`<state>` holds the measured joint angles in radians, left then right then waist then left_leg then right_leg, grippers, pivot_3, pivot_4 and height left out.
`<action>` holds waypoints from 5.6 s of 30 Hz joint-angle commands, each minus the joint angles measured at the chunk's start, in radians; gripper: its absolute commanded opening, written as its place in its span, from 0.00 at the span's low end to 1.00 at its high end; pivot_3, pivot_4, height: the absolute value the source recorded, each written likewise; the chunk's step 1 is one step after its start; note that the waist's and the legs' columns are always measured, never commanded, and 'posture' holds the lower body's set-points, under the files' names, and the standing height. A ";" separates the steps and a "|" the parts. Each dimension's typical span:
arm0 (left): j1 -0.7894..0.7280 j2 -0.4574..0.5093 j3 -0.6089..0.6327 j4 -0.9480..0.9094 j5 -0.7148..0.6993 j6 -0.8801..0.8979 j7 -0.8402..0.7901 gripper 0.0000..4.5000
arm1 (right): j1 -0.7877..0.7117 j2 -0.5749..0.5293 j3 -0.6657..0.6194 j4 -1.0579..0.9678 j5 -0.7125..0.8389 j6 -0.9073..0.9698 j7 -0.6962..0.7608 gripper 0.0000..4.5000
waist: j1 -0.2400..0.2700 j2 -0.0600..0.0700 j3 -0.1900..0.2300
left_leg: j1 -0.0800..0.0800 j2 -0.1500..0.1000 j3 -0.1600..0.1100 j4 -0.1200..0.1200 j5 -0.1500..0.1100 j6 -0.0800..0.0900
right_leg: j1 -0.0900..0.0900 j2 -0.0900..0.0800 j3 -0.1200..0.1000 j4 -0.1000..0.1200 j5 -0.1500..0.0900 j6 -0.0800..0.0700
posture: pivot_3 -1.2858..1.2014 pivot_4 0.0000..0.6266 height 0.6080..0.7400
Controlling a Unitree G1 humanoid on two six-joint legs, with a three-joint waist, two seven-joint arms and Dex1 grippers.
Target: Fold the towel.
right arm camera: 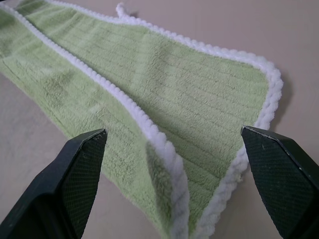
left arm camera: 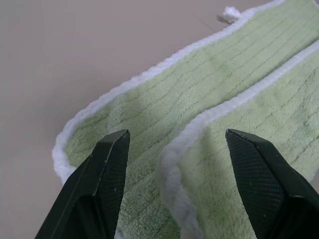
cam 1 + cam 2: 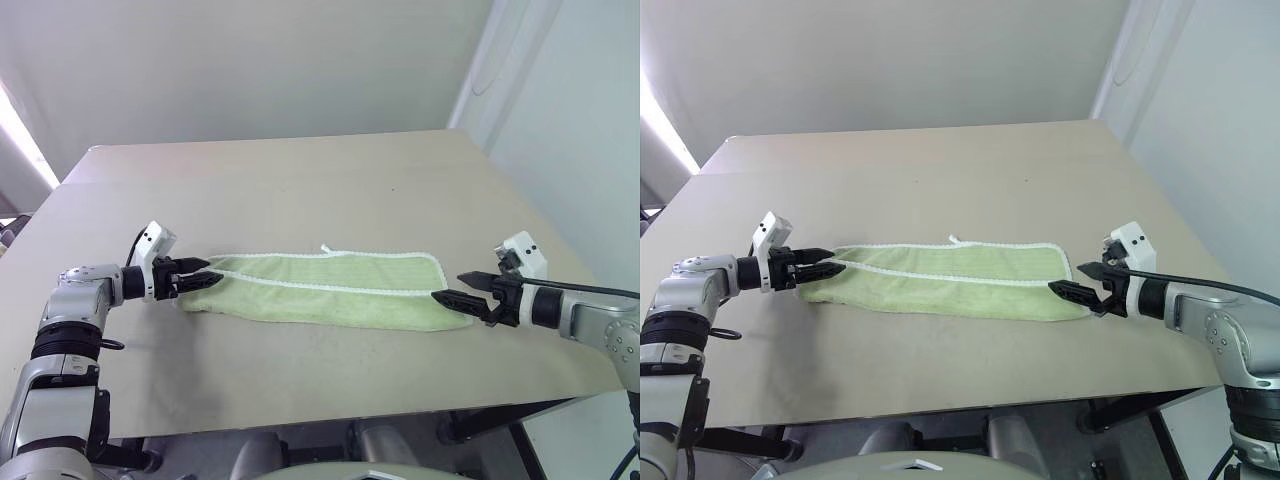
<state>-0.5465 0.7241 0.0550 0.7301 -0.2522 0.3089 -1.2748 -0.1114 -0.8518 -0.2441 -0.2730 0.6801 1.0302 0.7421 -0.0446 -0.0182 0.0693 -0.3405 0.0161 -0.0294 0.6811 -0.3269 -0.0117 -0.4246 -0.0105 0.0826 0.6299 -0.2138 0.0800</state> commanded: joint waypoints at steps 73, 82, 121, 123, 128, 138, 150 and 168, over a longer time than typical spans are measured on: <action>-0.701 -0.089 0.180 0.553 0.098 -0.475 0.654 0.00 | -0.771 0.141 0.046 0.757 -0.390 -0.745 -0.214 0.01 | -0.008 -0.001 0.001 | -0.016 -0.001 -0.001 -0.003 0.000 0.000 | -0.015 -0.001 0.000 0.000 0.004 0.003 | 0.52 0.00 0.79; -0.385 0.013 0.123 0.397 0.097 -0.544 0.149 0.00 | -0.198 0.062 0.000 0.228 -0.220 -0.589 0.061 0.01 | 0.001 0.002 -0.001 | -0.016 -0.001 0.000 -0.006 -0.001 0.002 | -0.017 -0.001 0.000 0.001 0.002 0.003 | 0.52 0.00 0.79; 0.162 0.042 0.156 -0.114 -0.018 -0.225 0.213 0.00 | 0.054 0.059 0.053 0.080 -0.216 -0.467 0.094 0.01 | 0.001 -0.002 -0.001 | 0.000 0.001 0.001 -0.001 -0.001 0.001 | -0.001 0.000 -0.002 0.000 0.000 0.000 | 0.52 0.00 0.79; 0.121 0.022 0.152 -0.055 -0.013 -0.220 0.239 0.00 | 0.021 0.074 0.070 0.115 -0.232 -0.473 0.079 0.01 | 0.002 -0.002 -0.001 | 0.000 0.001 0.001 -0.001 -0.001 0.001 | -0.001 -0.001 -0.002 0.000 0.000 0.000 | 0.52 0.00 0.79; 0.061 -0.017 0.130 0.049 0.023 -0.266 0.288 0.00 | -0.056 0.112 0.124 0.200 -0.287 -0.486 0.042 0.01 | 0.000 -0.002 -0.001 | 0.002 0.000 0.001 0.001 -0.001 0.001 | 0.001 -0.001 -0.001 0.001 0.000 0.000 | 0.52 0.00 0.79; -0.035 -0.059 0.113 0.202 0.060 -0.319 0.309 0.05 | -0.174 0.183 0.194 0.325 -0.353 -0.449 -0.012 0.00 | 0.001 -0.002 -0.001 | 0.001 0.000 0.001 0.001 -0.001 0.001 | 0.001 0.000 -0.001 0.001 0.001 -0.001 | 0.52 0.00 0.79; -0.075 -0.065 0.127 0.257 0.064 -0.352 0.321 0.94 | -0.232 0.210 0.195 0.349 -0.365 -0.387 -0.052 0.69 | -0.001 -0.002 -0.001 | 0.001 0.000 0.000 0.001 -0.001 0.001 | 0.001 0.000 -0.001 0.001 0.001 -0.001 | 0.52 0.00 0.79; 0.011 -0.021 0.102 -0.268 -0.110 0.013 0.118 1.00 | -0.216 0.238 -0.398 0.247 0.430 0.584 -0.221 0.99 | -0.004 -0.001 -0.002 | 0.001 0.001 0.000 0.000 -0.001 0.001 | 0.001 0.000 -0.001 0.001 0.001 -0.001 | 0.52 0.00 0.79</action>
<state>-0.5389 0.6939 0.1653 0.5348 -0.3349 0.2799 -1.1345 -0.3364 -0.6125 -0.6131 -0.0127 1.0085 1.5883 0.5558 -0.0482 -0.0193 0.0672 -0.3392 0.0169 -0.0296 0.6808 -0.3276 -0.0106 -0.4237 -0.0102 0.0816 0.6311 -0.2132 0.0791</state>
